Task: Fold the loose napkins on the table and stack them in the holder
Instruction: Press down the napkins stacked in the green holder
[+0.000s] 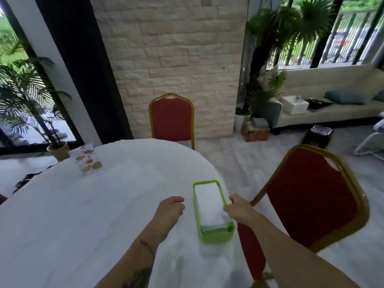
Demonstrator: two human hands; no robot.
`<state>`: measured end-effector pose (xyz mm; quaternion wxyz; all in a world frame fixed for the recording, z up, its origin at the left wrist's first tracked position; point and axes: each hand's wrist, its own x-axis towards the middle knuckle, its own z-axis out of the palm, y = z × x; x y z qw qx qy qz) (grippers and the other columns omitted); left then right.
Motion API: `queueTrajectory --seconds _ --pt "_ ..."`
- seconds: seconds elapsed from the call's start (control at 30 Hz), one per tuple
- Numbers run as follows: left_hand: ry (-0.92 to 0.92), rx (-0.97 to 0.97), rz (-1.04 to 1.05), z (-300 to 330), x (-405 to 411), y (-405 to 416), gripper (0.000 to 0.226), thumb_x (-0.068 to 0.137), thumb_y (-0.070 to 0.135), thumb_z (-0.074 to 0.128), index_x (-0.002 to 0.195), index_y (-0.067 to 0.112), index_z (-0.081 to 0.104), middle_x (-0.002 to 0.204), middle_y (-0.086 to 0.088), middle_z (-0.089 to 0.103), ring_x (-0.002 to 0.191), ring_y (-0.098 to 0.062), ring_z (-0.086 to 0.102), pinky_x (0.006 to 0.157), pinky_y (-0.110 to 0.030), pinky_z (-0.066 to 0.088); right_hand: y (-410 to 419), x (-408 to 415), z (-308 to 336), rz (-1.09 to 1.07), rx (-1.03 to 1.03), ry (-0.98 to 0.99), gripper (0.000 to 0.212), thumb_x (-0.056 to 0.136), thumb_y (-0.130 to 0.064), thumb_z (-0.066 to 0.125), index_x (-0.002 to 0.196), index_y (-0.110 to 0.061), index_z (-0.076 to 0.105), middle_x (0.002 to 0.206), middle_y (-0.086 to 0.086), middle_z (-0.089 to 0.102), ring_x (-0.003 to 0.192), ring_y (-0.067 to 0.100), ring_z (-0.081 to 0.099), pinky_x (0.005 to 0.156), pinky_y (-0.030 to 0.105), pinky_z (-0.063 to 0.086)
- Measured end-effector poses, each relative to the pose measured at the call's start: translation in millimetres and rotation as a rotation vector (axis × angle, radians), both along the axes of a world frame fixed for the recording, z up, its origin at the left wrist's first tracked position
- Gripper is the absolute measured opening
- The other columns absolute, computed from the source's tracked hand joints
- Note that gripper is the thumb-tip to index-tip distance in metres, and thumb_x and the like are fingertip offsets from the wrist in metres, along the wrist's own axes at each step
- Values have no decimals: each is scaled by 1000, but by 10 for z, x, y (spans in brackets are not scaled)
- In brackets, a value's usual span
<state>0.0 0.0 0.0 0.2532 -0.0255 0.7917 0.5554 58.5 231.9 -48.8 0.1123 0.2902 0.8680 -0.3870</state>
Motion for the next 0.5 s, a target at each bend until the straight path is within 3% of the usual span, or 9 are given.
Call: queueTrajectory --seconds 0.1,0.17,0.23,0.3,0.37,0.5 --pt "-129 -9 -37 -145 11 261 25 85 10 55 108 18 61 98 -8 65 88 -22 63 71 -29 47 42 -58 -95 -28 -100 -20 66 89 -35 53 150 -18 34 144 6 47 101 15 49 87 29 43" --pt "-205 -42 -69 -223 44 387 13 84 8 53 87 21 55 96 -10 58 84 -23 56 72 -33 42 17 -94 -167 -59 -201 -29 59 92 -29 52 147 -15 37 134 7 52 97 15 54 80 29 45" --pt "-254 -75 -102 -286 59 475 13 83 12 55 78 22 50 102 -12 56 87 -23 53 73 -33 42 -11 -131 -227 -91 -248 -11 52 90 -27 52 140 -14 45 121 5 58 97 18 59 82 33 52" --pt "-262 -95 -161 -284 75 522 9 80 18 58 89 18 57 110 -15 60 90 -22 54 74 -32 44 -33 -182 -273 -124 -268 -8 47 88 -27 54 132 -15 49 114 3 60 98 21 60 85 38 54" --pt "-264 -96 -179 -304 59 530 30 74 22 58 102 14 62 109 -15 62 88 -21 54 73 -32 43 -87 -226 -279 -167 -293 -13 49 85 -28 58 132 -16 48 114 4 58 99 22 58 83 37 53" --pt "-240 -100 -143 -267 38 381 36 71 23 58 105 14 63 97 -11 60 84 -21 51 73 -34 40 -300 -331 -237 -143 -249 -39 52 83 -29 58 131 -16 46 115 5 56 102 24 56 84 36 51"
